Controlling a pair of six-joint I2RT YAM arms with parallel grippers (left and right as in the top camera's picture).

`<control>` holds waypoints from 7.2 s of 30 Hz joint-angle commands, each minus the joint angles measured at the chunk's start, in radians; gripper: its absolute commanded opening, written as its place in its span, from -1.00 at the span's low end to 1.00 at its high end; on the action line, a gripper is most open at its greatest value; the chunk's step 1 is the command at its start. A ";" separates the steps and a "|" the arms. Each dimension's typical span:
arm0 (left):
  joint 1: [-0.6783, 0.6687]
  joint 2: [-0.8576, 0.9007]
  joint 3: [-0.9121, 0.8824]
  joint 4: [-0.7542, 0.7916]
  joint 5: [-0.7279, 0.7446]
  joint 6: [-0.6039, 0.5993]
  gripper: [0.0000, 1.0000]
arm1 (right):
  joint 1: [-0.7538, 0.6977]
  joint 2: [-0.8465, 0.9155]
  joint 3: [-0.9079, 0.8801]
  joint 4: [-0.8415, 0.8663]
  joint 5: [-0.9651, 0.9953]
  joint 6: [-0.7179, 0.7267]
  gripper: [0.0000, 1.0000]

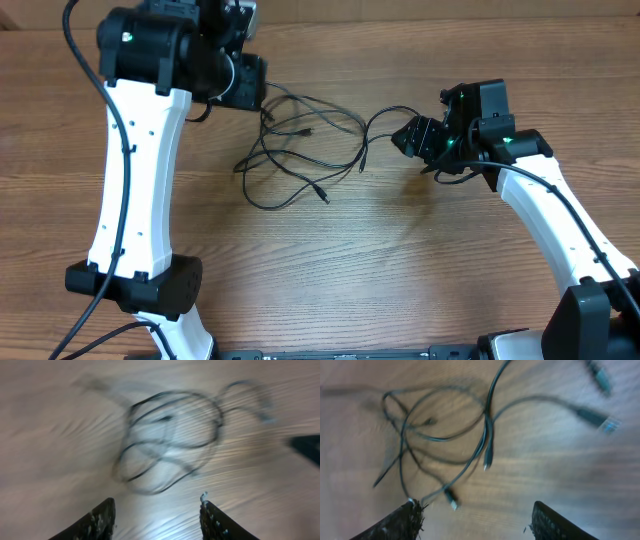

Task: Untangle cables

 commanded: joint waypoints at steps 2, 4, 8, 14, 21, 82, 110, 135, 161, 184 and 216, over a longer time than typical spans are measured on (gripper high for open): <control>0.017 -0.002 -0.019 -0.058 -0.283 -0.098 0.12 | 0.051 -0.001 0.019 -0.029 -0.075 0.055 0.44; 0.021 -0.018 -0.034 -0.058 -0.267 -0.098 0.16 | 0.083 -0.001 0.016 -0.028 -0.064 0.074 0.49; 0.021 -0.081 -0.105 -0.058 -0.267 -0.098 0.19 | 0.159 -0.001 0.016 -0.037 0.029 0.168 0.54; 0.021 -0.293 -0.390 -0.058 -0.269 -0.126 0.20 | 0.262 0.002 0.014 -0.048 0.128 0.261 0.57; 0.020 -0.469 -0.718 0.122 -0.227 -0.182 0.52 | 0.368 0.057 -0.043 0.096 0.216 0.377 0.55; 0.019 0.006 -1.049 0.625 0.100 0.115 0.59 | 0.439 0.358 -0.034 0.455 0.250 0.444 -0.92; 0.018 0.006 -1.049 0.635 0.371 0.030 0.36 | 0.312 0.009 0.245 0.027 0.246 -0.058 -0.92; 0.019 0.006 -1.049 1.013 0.241 -0.508 0.40 | 0.312 0.009 0.245 -0.026 0.246 -0.058 -0.92; 0.018 0.006 -1.049 1.129 0.231 -1.082 -0.10 | 0.312 0.010 0.245 -0.038 0.246 -0.058 -0.92; 0.290 -0.143 -0.982 0.928 -0.033 -0.647 -0.92 | -0.066 -0.040 0.519 -0.402 0.729 -0.112 -0.93; 0.386 -0.305 -0.977 0.690 -0.058 -0.492 -0.92 | -0.508 -0.041 1.074 0.074 0.797 -0.377 -0.93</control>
